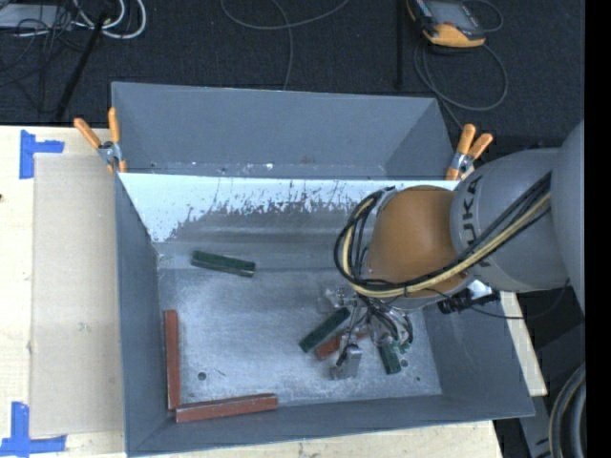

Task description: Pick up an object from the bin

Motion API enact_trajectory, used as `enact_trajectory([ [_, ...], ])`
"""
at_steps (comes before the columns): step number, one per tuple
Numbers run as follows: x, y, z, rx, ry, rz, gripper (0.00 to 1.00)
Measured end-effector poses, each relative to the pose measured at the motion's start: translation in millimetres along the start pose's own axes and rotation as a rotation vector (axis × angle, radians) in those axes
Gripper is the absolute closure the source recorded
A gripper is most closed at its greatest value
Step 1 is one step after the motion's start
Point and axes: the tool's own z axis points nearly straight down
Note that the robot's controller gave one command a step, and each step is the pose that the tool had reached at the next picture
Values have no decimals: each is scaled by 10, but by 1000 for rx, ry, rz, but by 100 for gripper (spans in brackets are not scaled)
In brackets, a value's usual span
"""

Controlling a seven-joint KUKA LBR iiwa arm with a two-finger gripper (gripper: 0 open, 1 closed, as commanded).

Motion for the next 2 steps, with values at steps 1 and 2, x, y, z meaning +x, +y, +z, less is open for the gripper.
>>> enact_trajectory([
  [1,1,40,-36,-3,-3,-1,100],
  [2,-124,-5,-1531,-1,-13,-219,100],
])
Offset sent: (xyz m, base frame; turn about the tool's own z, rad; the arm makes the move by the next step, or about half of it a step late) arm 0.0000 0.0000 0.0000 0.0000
